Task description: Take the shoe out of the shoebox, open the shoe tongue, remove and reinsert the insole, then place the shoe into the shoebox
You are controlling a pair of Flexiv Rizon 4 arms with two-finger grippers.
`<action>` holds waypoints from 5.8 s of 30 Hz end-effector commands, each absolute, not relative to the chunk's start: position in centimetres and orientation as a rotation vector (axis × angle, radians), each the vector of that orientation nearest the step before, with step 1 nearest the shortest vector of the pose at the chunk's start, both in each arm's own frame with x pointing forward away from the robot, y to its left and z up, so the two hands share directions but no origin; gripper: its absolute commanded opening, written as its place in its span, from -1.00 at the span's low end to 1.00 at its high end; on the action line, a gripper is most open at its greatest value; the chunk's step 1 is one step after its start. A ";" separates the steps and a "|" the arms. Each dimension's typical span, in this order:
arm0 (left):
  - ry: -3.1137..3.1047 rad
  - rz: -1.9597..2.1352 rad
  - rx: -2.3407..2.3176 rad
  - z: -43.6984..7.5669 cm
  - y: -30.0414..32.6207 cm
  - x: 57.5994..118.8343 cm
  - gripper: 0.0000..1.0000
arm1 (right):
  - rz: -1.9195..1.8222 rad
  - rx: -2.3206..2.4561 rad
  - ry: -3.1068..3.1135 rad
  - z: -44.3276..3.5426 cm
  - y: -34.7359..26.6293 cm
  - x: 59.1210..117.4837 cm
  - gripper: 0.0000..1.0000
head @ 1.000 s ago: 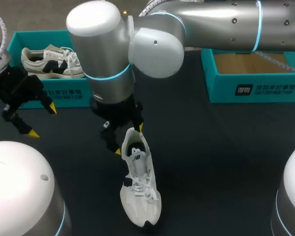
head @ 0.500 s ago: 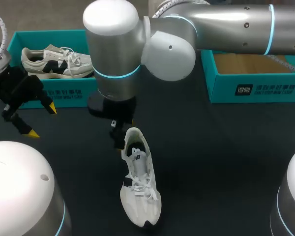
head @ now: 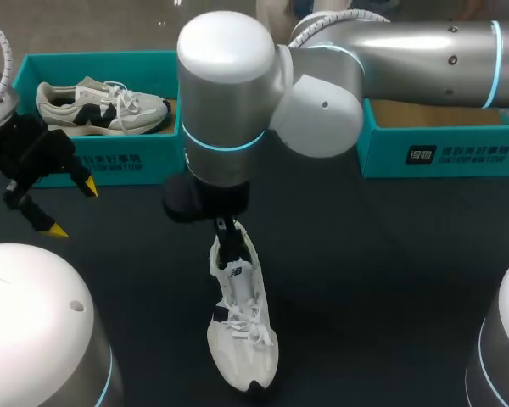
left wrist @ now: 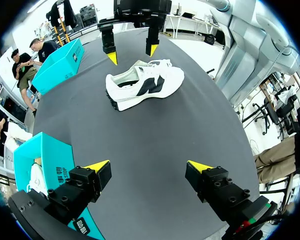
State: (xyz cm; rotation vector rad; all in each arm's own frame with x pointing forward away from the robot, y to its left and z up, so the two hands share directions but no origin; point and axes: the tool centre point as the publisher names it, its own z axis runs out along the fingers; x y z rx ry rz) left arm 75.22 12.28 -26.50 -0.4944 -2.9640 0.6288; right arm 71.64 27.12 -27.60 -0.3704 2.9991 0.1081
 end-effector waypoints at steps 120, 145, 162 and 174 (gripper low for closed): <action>-2.964 0.627 -0.495 -26.5 12.3 75.2 1.00 | -0.238 0.124 2.833 -11.3 19.6 84.1 -1.00; -2.964 0.627 -0.495 -26.5 12.3 75.2 1.00 | -0.250 0.111 2.849 -9.1 18.7 86.0 -1.00; -2.964 0.627 -0.495 -26.5 12.3 75.2 1.00 | -0.234 0.174 2.840 -8.7 14.0 89.5 -1.00; -2.964 0.627 -0.495 -26.5 12.3 75.2 1.00 | -0.289 0.360 2.791 -7.2 -0.4 100.3 -1.00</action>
